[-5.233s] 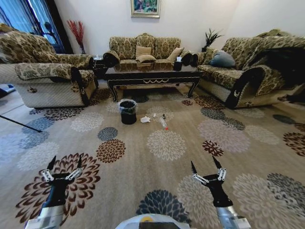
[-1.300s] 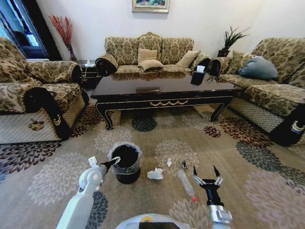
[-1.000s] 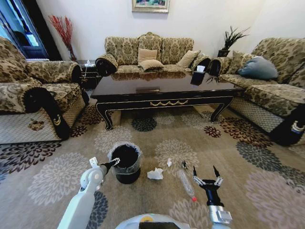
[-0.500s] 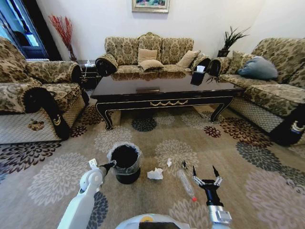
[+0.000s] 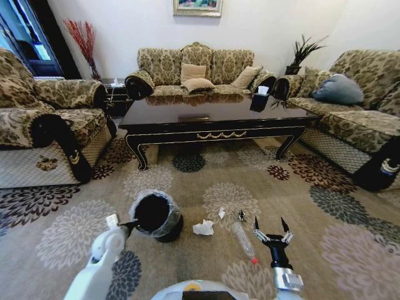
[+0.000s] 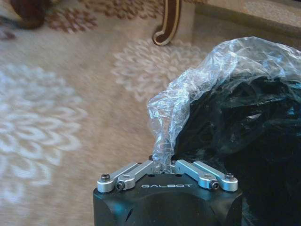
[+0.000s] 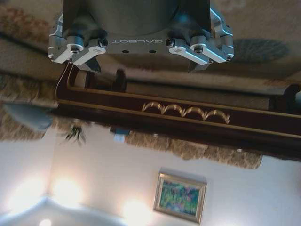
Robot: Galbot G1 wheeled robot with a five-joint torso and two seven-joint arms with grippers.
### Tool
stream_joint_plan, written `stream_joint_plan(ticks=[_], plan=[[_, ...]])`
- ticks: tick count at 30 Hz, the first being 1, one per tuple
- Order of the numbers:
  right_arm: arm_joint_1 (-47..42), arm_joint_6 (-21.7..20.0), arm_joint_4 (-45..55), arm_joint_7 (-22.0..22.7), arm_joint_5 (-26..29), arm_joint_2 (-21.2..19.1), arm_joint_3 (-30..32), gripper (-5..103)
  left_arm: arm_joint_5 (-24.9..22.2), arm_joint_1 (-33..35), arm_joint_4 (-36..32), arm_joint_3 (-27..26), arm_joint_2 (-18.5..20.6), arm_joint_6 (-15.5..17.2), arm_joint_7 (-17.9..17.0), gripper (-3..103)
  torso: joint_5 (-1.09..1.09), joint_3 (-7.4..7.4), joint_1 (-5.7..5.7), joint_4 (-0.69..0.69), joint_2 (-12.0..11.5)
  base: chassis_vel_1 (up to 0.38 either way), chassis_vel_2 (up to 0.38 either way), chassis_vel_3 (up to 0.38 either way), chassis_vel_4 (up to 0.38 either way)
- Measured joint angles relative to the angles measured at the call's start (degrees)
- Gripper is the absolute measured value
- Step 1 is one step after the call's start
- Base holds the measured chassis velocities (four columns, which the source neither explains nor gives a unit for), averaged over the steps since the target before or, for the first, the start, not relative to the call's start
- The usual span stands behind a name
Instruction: Move to the front of the table and pick up the trash from the floor, then place it into the trash bin.
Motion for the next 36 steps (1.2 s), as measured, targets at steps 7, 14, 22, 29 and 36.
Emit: stream_joint_plan(ticks=[7, 14, 22, 29, 36], plan=[[0.9, -5.9, -3.6, -8.2, 1.4, -3.0, -0.9, 100, -4.4, 4.3, -8.2, -8.4, 2.9, 1.1, -0.8, 1, 0.03, -0.01, 0.0, -0.04, 0.0, 0.0, 0.0, 0.0, 0.0], [5.7, -11.5, -10.6, -19.7, 6.0, -6.3, -3.1, 100, -6.2, 8.4, -16.2, -13.3, 1.8, 1.4, -0.9, 1, 0.05, -0.01, 0.0, -0.04, 0.0, 0.0, 0.0, 0.0, 0.0], [13.1, -14.8, -20.7, -22.5, 8.4, -9.3, -4.5, 100, -4.6, 11.0, -20.5, -13.3, -0.9, 1.5, -1.0, 1, 0.04, -0.01, 0.0, -0.03, 0.0, 0.0, 0.0, 0.0, 0.0], [18.0, -15.9, -29.9, -22.1, 10.3, -10.2, -5.8, 100, -4.0, 11.9, -22.7, -13.4, -2.1, 1.5, -1.0, 1, 0.04, -0.01, 0.0, -0.04, 0.0, 0.0, 0.0, 0.0, 0.0], [20.3, -16.2, -33.8, -21.2, 11.5, -9.4, -7.0, 100, -3.2, 12.4, -23.1, -13.3, -2.9, 1.5, -1.0, 1, 0.04, -0.01, 0.0, -0.03, 0.0, 0.0, 0.0, 0.0, 0.0]])
